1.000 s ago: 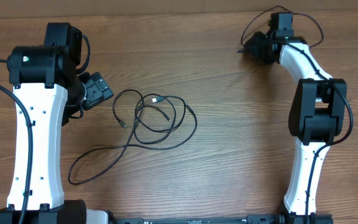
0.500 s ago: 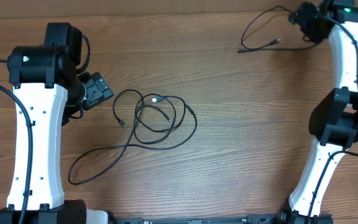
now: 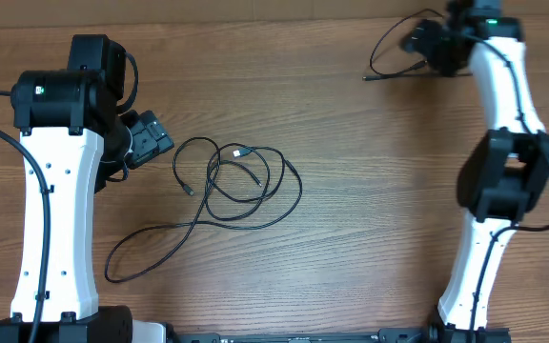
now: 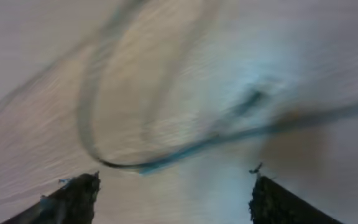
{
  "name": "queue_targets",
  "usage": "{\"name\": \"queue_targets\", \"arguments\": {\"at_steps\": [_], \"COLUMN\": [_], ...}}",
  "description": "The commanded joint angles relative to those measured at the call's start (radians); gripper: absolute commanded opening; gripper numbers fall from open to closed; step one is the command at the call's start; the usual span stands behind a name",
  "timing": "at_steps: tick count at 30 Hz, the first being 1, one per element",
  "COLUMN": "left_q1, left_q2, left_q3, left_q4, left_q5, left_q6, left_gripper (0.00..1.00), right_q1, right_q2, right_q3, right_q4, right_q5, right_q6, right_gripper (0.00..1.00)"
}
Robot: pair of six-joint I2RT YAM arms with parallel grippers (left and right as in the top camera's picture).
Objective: Untangle cables
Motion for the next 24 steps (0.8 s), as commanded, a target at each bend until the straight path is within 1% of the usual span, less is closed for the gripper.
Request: {"name": "queue_targets", "arguments": {"at_steps": [1,3,6,9,10,12,13,15,19,21,24], "left_q1": [0.0,0.0,0.0,0.0,0.0,0.0,0.0,0.0,0.0,0.0,0.0], "left_q2": [0.002,0.002,0.002,0.002,0.002,0.002,0.002,0.002,0.002,0.002,0.002], "left_q3": [-0.008,-0.008,-0.008,-0.008,-0.008,-0.008,-0.008,-0.008,-0.008,-0.008,-0.008], "left_q4": [0.001,0.001,0.001,0.001,0.001,0.001,0.001,0.001,0.001,0.001,0.001], "left_q5": [0.002,0.002,0.002,0.002,0.002,0.002,0.002,0.002,0.001,0.001,0.002], "left_q6": [0.005,0.005,0.005,0.005,0.005,0.005,0.005,0.005,0.005,0.005,0.005], "left_gripper": [1.0,1.0,1.0,1.0,1.0,1.0,1.0,1.0,0.99,1.0,1.0], "right_q1": [0.093,0.131,0.177,0.207,0.216,0.224,0.224,0.224,0.216,0.215,0.212], "right_q2": [-0.019,-0.019,-0.019,-0.019,-0.018,-0.018,-0.018,-0.018,-0.018,-0.018,-0.018], "right_q3": [-0.047,-0.077,-0.121,-0.174,-0.199,-0.243,-0.259,-0.292,-0.298,-0.298,-0.298], "right_q4": [0.106,0.183,0.279,0.368,0.404,0.464,0.483,0.517,0.498,0.487,0.454], "right_q5": [0.053,0.12,0.225,0.253,0.253,0.253,0.254,0.277,0.282,0.283,0.286], "right_q6": [-0.03,-0.03,-0.029,-0.029,-0.029,-0.029,-0.029,-0.029,-0.029,-0.03,-0.03], "right_gripper": [0.86,0.88,0.87,0.87,0.85,0.75,0.72,0.69,0.63,0.52,0.3]}}
